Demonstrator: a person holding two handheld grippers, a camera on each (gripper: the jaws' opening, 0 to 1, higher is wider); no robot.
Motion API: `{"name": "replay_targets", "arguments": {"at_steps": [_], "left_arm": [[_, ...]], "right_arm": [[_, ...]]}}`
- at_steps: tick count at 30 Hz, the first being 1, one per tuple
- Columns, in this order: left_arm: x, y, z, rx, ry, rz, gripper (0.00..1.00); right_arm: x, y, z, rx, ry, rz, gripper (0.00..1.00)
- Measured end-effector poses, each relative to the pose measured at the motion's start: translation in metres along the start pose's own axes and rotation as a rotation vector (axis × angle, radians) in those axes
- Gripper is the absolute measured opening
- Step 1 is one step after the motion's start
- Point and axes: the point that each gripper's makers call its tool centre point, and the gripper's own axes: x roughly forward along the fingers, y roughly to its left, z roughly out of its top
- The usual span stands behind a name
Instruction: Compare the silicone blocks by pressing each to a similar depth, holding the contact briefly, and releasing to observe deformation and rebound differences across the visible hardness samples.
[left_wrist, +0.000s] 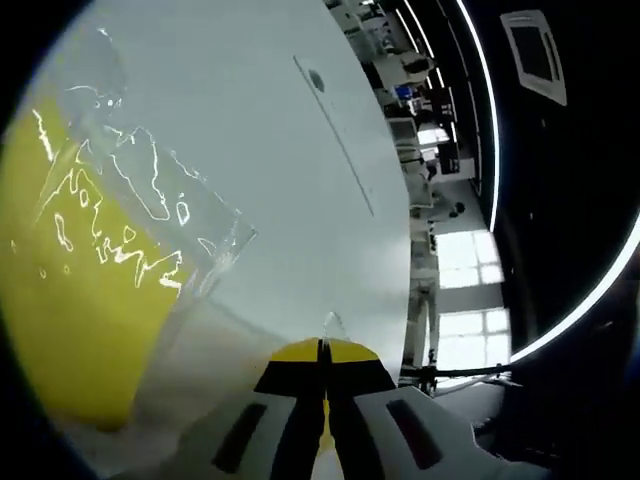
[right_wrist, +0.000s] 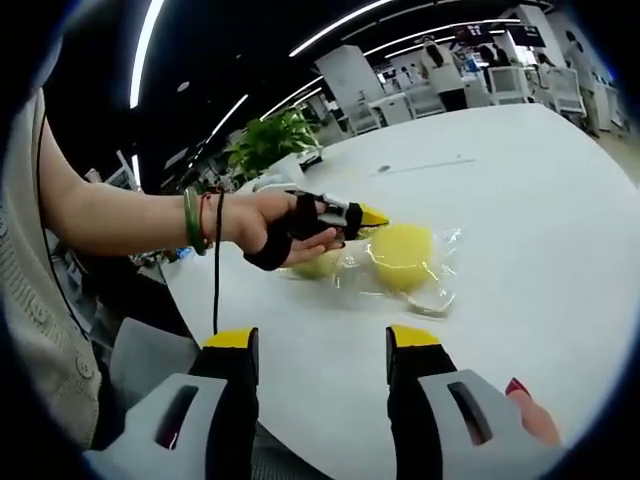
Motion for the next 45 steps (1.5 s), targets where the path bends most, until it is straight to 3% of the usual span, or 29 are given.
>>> {"name": "replay_targets", "arguments": {"at_steps": [4,11,21,25,32,39,43,45], "left_arm": [[-0.003,-0.010,-0.003,0.111,0.025,-0.024,0.00],[-0.013,-0.026,-0.009,0.215,0.048,-0.051,0.00],[-0.035,-0.049,-0.022,0.510,0.108,-0.076,0.00],[-0.048,-0.059,-0.025,0.654,0.113,-0.082,0.00],[-0.071,-0.073,-0.036,0.837,0.163,-0.123,0.00],[-0.092,-0.078,-0.035,0.963,0.178,-0.141,0.00],[-0.111,-0.084,-0.036,1.090,0.191,-0.157,0.00],[-0.121,-0.085,-0.033,1.106,0.194,-0.161,0.00]], "right_arm": [[-0.004,0.004,0.006,-0.010,-0.020,0.002,0.48],[-0.011,0.008,0.013,-0.030,-0.040,-0.001,0.49],[-0.020,0.020,0.016,-0.066,-0.048,-0.006,0.48],[-0.024,0.027,0.019,-0.086,-0.054,-0.009,0.48],[-0.029,0.038,0.023,-0.127,-0.057,-0.011,0.48],[-0.034,0.048,0.028,-0.183,-0.043,-0.015,0.49],[-0.034,0.053,0.035,-0.224,-0.036,-0.010,0.51],[-0.034,0.056,0.041,-0.260,-0.028,-0.007,0.51]]}}
